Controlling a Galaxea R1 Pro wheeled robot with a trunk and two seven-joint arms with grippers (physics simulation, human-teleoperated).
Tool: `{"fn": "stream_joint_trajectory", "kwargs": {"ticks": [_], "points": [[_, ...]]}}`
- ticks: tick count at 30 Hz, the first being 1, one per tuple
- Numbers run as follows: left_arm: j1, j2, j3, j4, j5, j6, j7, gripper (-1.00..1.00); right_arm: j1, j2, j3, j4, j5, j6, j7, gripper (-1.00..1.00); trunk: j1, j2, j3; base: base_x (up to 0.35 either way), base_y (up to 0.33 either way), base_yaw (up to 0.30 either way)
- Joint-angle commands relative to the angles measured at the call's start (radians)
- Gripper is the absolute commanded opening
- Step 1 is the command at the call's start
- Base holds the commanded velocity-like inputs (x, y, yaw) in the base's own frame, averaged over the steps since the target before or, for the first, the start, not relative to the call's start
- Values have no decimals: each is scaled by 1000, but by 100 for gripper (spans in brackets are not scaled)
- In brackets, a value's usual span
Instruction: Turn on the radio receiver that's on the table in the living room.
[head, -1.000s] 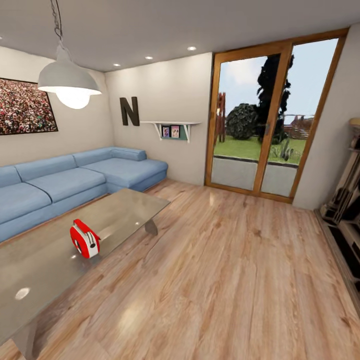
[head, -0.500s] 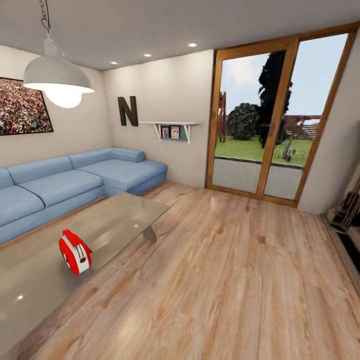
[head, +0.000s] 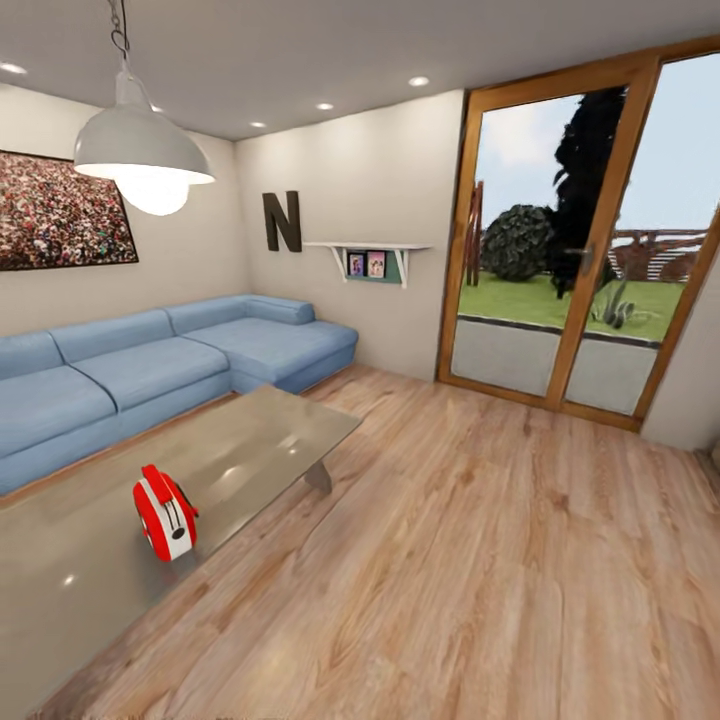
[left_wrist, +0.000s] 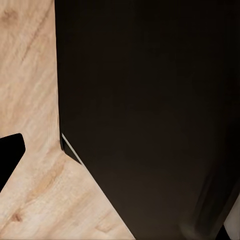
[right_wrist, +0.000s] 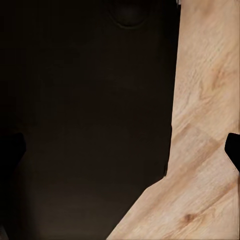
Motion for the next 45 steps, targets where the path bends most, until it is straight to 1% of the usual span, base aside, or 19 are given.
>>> {"fn": "stream_joint_trajectory", "kwargs": {"ticks": [1,28,33,45], "points": [[0,0,0,0,0,0,0,100,0,0,0,0,0,0,0,100,0,0,0,29,0,282],[0,-2,0,-3,0,-2,0,100,0,-1,-1,0,-1,-2,-4,100,0,0,-14,2,0,281],[0,-2,0,-4,0,-2,0,100,0,-1,-1,0,-3,-2,-11,100,0,0,-15,0,0,97],[0,-2,-1,-5,0,-1,0,100,0,0,-1,0,-1,-1,-14,100,0,0,-15,0,0,4]]}}
